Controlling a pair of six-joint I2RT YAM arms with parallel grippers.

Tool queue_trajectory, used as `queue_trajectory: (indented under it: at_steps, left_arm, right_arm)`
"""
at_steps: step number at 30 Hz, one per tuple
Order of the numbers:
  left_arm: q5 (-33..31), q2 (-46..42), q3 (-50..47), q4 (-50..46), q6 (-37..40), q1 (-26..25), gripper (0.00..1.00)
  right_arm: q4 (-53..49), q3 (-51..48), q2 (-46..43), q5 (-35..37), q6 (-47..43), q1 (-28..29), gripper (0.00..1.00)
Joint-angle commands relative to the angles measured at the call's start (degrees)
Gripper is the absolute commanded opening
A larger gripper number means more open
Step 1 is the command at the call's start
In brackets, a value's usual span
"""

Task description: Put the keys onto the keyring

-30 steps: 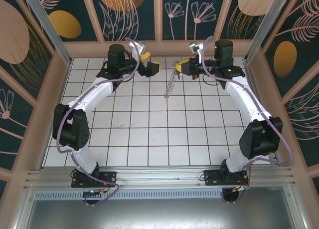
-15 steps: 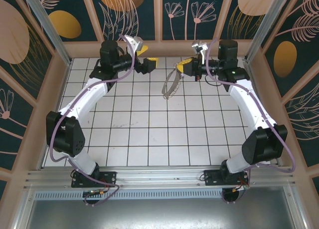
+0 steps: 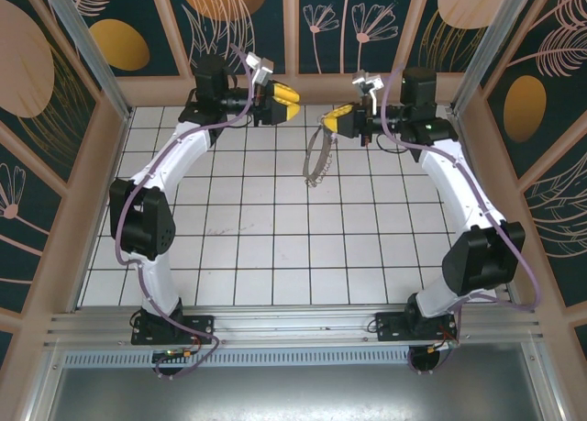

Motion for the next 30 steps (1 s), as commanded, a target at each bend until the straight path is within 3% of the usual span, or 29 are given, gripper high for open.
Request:
queue_trajectory:
  at_steps: [1,9,13,30]
  left_arm:
    - [6.03,0.41,2.55,0.67,-0.87,0.2,0.4]
    - [9.12,0.99,4.01,-3.29,2.7,-0.24,0.18]
    - [9.84,1.92,5.42,-5.87,4.45,-0.29,0.15]
    - [11.25,1.96,5.8,-10.16,8.17,-0.24,0.3]
  right_arm:
    - [1.69,3.79,2.27,-3.6,-1.06,0.14,0.0]
    - [0.21,8.95,6.61,-3.53,-1.51,2.26,0.0]
    - [-0.96,11.2,8.37,-3.08,-1.97,3.11,0.0]
    - [-3.01,16.38,12.3,-1.71,-2.25,5.49,0.0]
